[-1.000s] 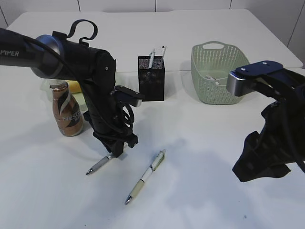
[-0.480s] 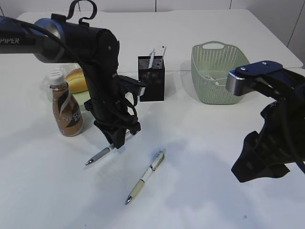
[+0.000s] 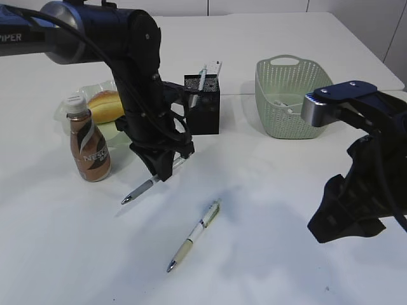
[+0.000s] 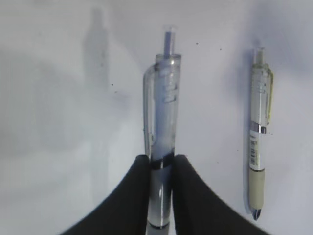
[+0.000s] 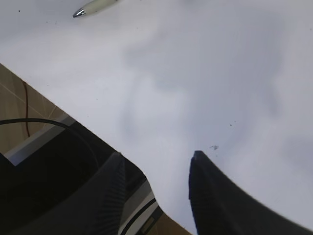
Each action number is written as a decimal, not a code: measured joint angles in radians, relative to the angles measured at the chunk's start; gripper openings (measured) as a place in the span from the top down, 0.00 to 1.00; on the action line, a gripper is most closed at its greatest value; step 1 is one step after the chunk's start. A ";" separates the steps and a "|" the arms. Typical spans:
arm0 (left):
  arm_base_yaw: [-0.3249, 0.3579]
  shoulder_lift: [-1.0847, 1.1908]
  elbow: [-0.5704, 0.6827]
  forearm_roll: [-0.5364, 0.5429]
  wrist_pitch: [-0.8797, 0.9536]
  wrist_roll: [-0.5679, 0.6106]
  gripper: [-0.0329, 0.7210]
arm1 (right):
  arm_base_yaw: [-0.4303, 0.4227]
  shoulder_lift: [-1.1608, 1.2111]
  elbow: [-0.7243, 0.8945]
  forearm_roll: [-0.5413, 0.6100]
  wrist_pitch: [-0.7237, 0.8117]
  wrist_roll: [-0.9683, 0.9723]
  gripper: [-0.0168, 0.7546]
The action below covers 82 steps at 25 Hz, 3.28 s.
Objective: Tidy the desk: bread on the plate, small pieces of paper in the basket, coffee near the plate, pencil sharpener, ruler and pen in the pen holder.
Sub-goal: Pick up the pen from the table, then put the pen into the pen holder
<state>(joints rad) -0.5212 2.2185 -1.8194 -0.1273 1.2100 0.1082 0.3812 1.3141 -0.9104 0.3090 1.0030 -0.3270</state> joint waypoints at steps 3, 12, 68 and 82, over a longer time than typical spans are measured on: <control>0.000 -0.025 0.000 -0.006 0.002 -0.003 0.85 | 0.000 0.000 0.000 0.000 0.000 0.000 0.52; 0.000 -0.146 0.000 -0.009 -0.057 -0.004 0.85 | 0.000 0.000 0.000 0.000 0.000 0.000 0.52; 0.000 -0.080 0.256 0.013 -1.653 -0.006 0.85 | 0.000 0.000 0.000 0.003 0.000 -0.019 0.52; 0.004 0.020 0.220 0.006 -1.726 -0.006 0.84 | 0.000 0.000 0.000 0.003 -0.002 -0.021 0.52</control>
<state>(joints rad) -0.5173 2.2381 -1.5998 -0.1209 -0.5159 0.1025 0.3812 1.3141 -0.9104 0.3122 1.0006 -0.3484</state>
